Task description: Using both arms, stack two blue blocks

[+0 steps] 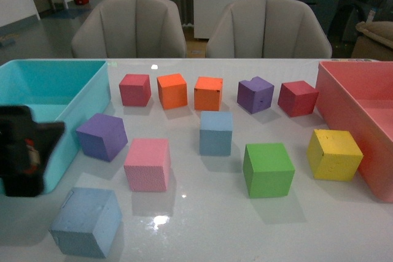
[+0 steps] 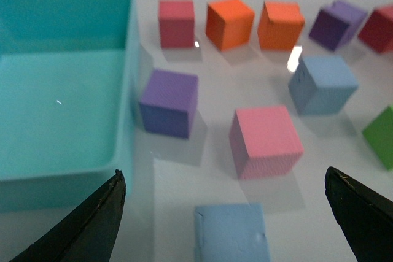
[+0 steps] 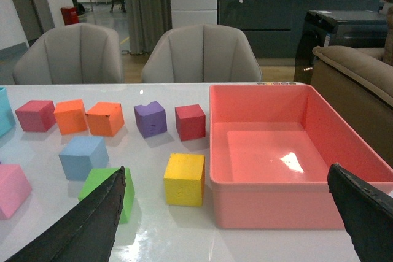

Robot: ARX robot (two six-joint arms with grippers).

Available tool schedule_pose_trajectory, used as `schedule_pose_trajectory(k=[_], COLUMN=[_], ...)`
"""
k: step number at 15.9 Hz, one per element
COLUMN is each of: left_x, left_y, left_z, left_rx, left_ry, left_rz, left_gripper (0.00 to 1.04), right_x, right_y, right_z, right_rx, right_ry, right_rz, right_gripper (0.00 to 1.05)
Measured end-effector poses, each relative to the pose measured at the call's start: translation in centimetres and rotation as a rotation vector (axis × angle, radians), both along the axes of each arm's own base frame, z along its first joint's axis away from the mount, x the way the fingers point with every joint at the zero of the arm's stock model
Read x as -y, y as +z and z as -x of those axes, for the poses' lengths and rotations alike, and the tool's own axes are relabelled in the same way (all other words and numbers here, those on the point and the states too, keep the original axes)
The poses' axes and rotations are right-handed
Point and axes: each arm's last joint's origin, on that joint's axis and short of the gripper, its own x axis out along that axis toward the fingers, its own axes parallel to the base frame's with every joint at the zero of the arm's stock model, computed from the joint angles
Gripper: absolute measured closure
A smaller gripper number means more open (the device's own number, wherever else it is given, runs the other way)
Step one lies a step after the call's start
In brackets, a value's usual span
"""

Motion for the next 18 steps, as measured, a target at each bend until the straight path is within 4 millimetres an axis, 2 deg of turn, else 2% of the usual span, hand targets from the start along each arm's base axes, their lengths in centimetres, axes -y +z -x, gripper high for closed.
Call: schedule_pose_trajectory(k=[3, 5, 7, 10, 15, 18], left_x=[1.5, 1.5, 1.1, 0.7, 1.2, 1.5], left_y=[-4.2, -5.2, -5.9, -6.3, -6.4, -7.5], left_z=[-2.5, -3.3, -4.1, -4.1, -4.1, -4.2], left_rx=[-0.233, -0.289, -0.328, -0.373, -0.388, -0.417], left_ry=[-0.053, -0.05, -0.028, -0.014, -0.033, -0.039], left_rz=[-0.051, -0.056, -0.06, -0.03, -0.005, -0.015], left_gripper=[0.07, 0.07, 0.07, 0.07, 0.07, 0.07], right_x=[0.0, 0.0, 0.0, 0.0, 0.0, 0.0], right_y=[0.0, 0.0, 0.0, 0.0, 0.0, 0.0], right_z=[0.0, 0.0, 0.0, 0.0, 0.0, 0.0], right_rx=[0.0, 0.0, 0.0, 0.0, 0.0, 0.0], right_ry=[0.0, 0.0, 0.0, 0.0, 0.0, 0.0], right_rz=[0.0, 0.0, 0.0, 0.0, 0.0, 0.0], right_gripper=[0.06, 0.06, 0.06, 0.06, 0.06, 0.06])
